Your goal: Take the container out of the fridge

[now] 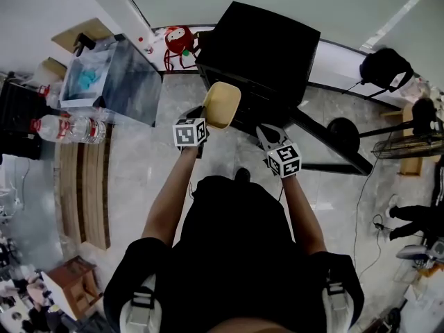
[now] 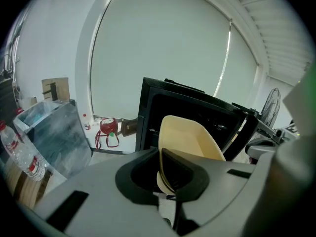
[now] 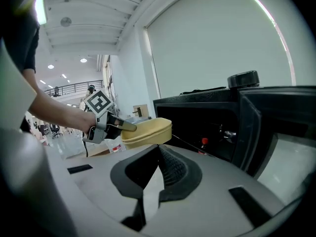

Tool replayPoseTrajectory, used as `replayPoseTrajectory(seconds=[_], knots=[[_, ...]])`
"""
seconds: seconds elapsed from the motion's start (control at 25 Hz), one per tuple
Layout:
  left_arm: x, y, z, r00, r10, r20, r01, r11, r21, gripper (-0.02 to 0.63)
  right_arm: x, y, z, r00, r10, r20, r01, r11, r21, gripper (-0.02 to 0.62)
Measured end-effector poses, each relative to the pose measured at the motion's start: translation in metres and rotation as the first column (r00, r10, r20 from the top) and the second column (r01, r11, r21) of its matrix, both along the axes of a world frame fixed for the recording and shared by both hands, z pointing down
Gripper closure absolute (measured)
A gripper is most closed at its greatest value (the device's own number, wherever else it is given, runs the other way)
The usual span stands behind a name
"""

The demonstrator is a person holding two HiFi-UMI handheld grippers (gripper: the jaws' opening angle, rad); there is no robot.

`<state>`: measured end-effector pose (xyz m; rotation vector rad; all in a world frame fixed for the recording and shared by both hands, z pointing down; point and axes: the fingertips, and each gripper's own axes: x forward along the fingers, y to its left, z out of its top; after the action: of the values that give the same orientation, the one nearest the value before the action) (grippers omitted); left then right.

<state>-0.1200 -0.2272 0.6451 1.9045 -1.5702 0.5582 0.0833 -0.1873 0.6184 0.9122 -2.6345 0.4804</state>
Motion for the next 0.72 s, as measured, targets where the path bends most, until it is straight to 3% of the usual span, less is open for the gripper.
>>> replayPoseTrajectory(seconds=[0.72], knots=[[-0.040, 0.066, -0.005, 0.993, 0.118, -0.022, -0.118, 0.993, 0.011, 0.572, -0.064, 0.050, -0.011, 0.997, 0.072, -0.024, -0.072, 0.997, 0.022, 0.597]])
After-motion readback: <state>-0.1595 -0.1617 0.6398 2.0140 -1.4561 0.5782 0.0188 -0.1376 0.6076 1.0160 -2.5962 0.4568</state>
